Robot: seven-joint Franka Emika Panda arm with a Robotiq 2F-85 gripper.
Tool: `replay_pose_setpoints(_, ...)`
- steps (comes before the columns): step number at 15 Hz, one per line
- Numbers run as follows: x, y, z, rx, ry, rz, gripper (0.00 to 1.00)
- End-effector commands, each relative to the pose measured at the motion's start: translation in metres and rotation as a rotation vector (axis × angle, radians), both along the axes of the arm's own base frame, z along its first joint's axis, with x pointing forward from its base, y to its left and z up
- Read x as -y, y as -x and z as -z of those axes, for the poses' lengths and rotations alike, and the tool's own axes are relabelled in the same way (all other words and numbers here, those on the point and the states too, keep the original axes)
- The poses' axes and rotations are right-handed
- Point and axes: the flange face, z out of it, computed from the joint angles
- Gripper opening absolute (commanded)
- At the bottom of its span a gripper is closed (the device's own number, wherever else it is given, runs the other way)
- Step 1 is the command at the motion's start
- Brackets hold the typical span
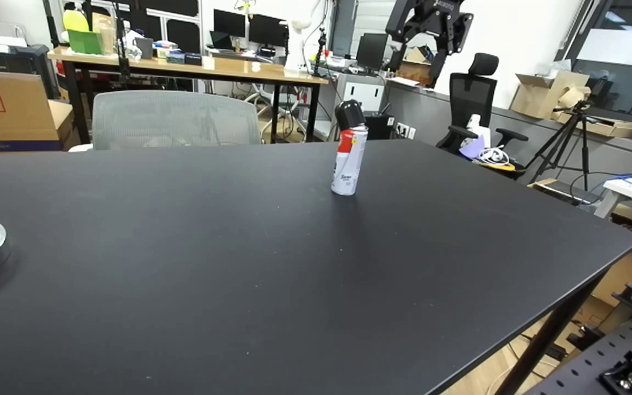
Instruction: Take the black lid from the top of the white can and put it on the table
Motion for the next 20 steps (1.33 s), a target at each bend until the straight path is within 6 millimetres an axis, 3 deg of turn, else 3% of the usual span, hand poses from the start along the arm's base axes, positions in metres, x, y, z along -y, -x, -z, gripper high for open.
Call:
replay_pose_setpoints(1,-0.013,-0.043,0.012,-0.033,0.043,-0.069,1.0)
replay_pose_setpoints(5,-0.033,-0.068,0.03,-0.057,0.06,-0.145,1.0)
replay_pose_setpoints(9,-0.054,-0.078,0.042,-0.082,0.065,-0.208,1.0)
replay_pose_setpoints(20,-0.06,-0.098,0.069,-0.103,0.075,-0.317,1.0)
